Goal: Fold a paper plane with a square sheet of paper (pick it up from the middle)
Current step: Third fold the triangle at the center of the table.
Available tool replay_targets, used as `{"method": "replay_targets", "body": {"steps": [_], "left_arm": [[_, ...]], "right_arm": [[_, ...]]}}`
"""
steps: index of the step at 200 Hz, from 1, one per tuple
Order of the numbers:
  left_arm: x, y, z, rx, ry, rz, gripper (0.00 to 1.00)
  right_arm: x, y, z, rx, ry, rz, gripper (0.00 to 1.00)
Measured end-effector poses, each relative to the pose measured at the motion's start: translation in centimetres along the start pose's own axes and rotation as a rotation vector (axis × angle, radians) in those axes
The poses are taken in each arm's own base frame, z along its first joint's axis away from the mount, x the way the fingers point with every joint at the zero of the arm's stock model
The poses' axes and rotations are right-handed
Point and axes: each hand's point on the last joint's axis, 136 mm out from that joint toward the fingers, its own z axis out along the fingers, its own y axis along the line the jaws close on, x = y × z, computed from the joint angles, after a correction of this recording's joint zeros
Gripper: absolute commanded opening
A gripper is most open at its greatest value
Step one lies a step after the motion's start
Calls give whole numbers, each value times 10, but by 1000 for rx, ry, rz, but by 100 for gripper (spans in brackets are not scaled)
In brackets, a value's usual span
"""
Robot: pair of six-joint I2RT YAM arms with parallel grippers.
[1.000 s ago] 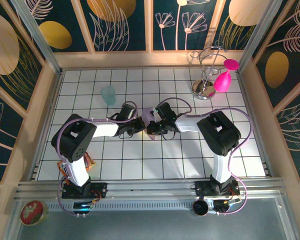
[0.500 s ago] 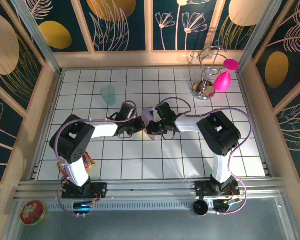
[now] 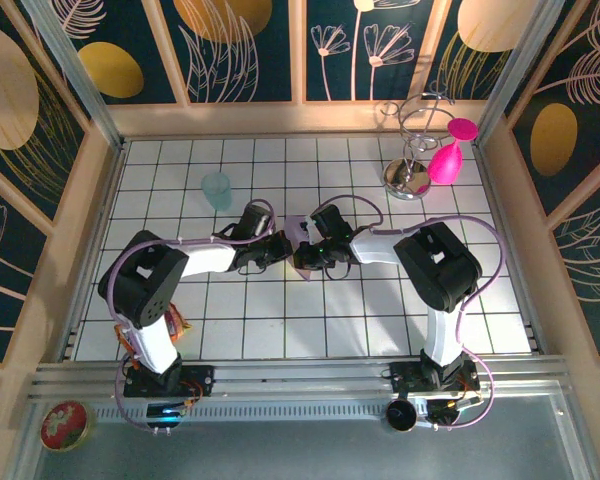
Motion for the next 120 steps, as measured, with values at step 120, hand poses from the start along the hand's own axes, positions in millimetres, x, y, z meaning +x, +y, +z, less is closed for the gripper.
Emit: {"method": "replay_targets", "body": {"steps": [120], "left_arm": [[0, 13, 8, -75, -16, 9, 0]], "right_arm": [[20, -4, -10, -13, 27, -9, 0]]}}
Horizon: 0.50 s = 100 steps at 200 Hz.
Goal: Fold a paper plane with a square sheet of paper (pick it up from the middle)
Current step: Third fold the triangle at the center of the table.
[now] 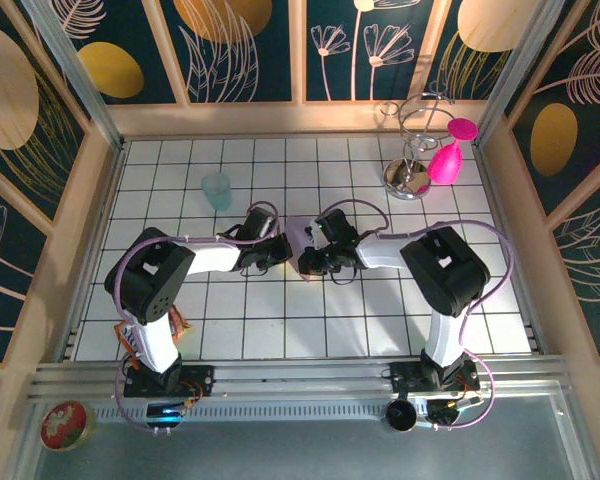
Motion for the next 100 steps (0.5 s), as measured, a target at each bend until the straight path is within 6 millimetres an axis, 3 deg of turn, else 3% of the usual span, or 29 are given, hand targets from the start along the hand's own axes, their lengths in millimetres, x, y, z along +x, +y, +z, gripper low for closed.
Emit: {"method": "replay_targets", "body": {"steps": [77, 100], "left_arm": [[0, 0, 0, 1, 0, 0, 0], [0, 0, 0, 1, 0, 0, 0]], "right_arm": [[31, -8, -19, 30, 48, 8, 0], [28, -6, -27, 33, 32, 9, 0]]}}
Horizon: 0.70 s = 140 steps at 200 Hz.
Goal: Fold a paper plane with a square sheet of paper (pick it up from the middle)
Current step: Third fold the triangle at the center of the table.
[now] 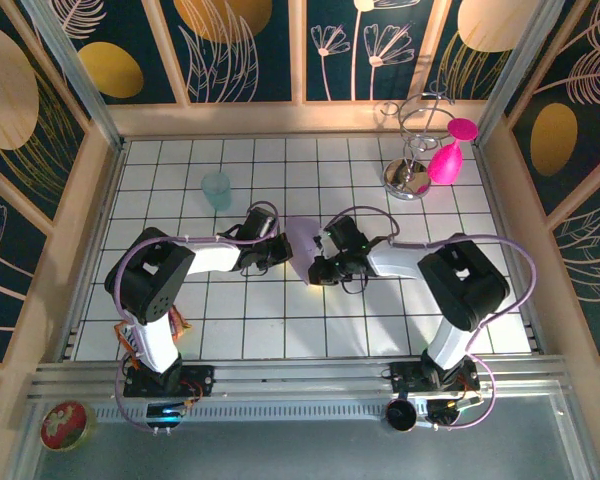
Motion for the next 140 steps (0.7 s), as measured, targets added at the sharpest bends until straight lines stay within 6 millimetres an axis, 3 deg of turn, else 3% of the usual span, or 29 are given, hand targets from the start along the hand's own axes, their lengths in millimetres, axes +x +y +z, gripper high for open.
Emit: {"method": "replay_targets", "body": {"steps": [38, 71, 113, 140], "left_arm": [[0, 0, 0, 1, 0, 0, 0], [0, 0, 0, 1, 0, 0, 0], [0, 0, 0, 2, 0, 0, 0], [0, 0, 0, 2, 0, 0, 0]], "right_arm": [[-26, 19, -16, -45, -93, -33, 0], [-50, 29, -9, -73, -132, -38, 0], [-44, 11, 19, -41, -72, 12, 0], [-38, 6, 26, -30, -50, 25, 0]]}}
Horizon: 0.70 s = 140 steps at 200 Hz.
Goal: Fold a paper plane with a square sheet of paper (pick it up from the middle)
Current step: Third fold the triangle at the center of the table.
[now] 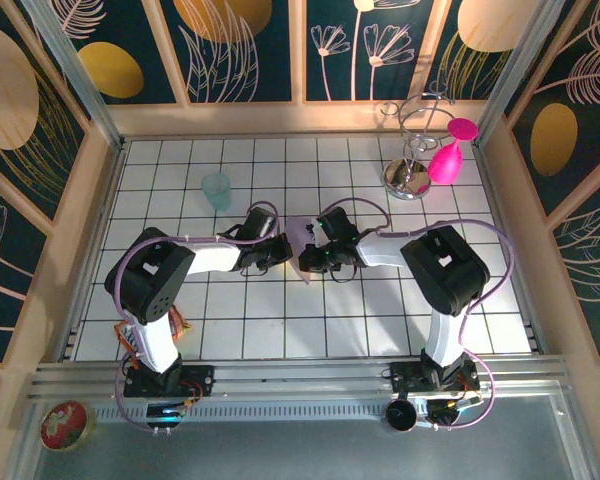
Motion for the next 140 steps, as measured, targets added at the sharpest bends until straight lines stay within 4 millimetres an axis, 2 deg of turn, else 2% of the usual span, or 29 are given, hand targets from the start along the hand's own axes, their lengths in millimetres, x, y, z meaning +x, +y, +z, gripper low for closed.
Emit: {"method": "replay_targets", "body": {"steps": [52, 114, 140], "left_arm": [[0, 0, 0, 0, 0, 0, 0], [0, 0, 0, 0, 0, 0, 0], [0, 0, 0, 0, 0, 0, 0]], "right_arm": [[10, 1, 1, -14, -5, -29, 0], [58, -6, -24, -1, 59, -39, 0], [53, 2, -34, -9, 32, -51, 0]]}}
